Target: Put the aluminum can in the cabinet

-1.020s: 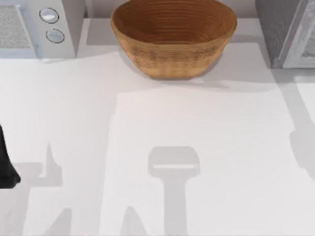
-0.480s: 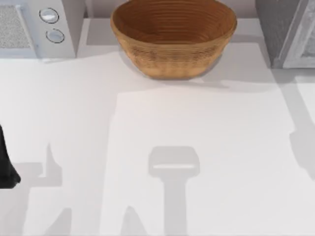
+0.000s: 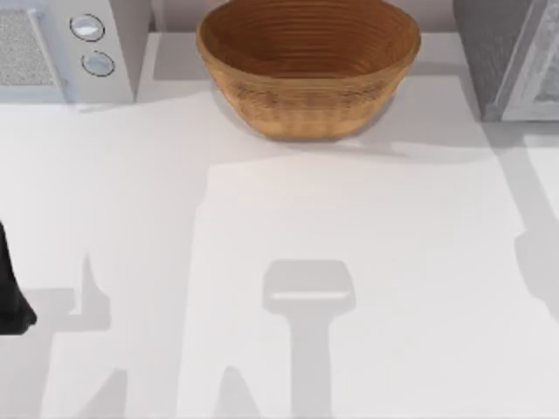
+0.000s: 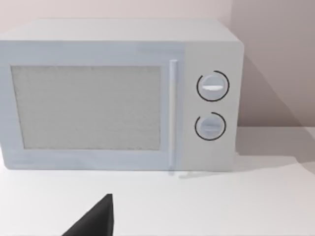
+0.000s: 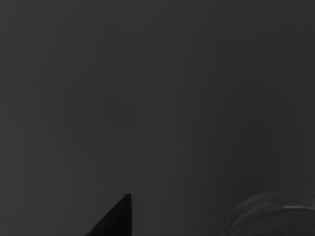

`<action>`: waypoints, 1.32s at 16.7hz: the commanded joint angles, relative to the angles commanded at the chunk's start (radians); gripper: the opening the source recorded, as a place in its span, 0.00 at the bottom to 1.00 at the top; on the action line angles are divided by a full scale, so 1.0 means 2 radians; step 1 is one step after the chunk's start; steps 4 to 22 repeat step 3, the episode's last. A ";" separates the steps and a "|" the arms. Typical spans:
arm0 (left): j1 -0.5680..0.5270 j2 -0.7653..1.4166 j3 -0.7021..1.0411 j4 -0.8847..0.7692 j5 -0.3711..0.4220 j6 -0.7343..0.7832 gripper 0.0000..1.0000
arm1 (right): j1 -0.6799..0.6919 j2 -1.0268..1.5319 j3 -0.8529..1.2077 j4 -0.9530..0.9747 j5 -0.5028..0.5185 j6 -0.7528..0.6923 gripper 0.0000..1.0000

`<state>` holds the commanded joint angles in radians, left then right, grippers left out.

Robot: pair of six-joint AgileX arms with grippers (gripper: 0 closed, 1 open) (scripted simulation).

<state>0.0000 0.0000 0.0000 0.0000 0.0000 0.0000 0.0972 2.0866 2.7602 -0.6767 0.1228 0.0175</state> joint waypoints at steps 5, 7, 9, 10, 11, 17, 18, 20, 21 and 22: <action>0.000 0.000 0.000 0.000 0.000 0.000 1.00 | 0.000 0.000 0.000 0.000 0.000 0.000 1.00; 0.000 0.000 0.000 0.000 0.000 0.000 1.00 | 0.000 0.000 0.000 0.000 0.000 0.000 1.00; 0.000 0.000 0.000 0.000 0.000 0.000 1.00 | 0.000 0.000 0.000 0.000 0.000 0.000 1.00; 0.000 0.000 0.000 0.000 0.000 0.000 1.00 | 0.000 0.000 0.000 0.000 0.000 0.000 1.00; 0.000 0.000 0.000 0.000 0.000 0.000 1.00 | 0.000 0.000 0.000 0.000 0.000 0.000 1.00; 0.000 0.000 0.000 0.000 0.000 0.000 1.00 | 0.000 0.000 0.000 0.000 0.000 0.000 1.00; 0.000 0.000 0.000 0.000 0.000 0.000 1.00 | 0.000 0.000 0.000 0.000 0.000 0.000 1.00; 0.000 0.000 0.000 0.000 0.000 0.000 1.00 | 0.000 0.000 0.000 0.000 0.000 0.000 1.00; 0.000 0.000 0.000 0.000 0.000 0.000 1.00 | 0.000 0.000 0.000 0.000 0.000 0.000 1.00; 0.000 0.000 0.000 0.000 0.000 0.000 1.00 | 0.000 0.000 0.000 0.000 0.000 0.000 1.00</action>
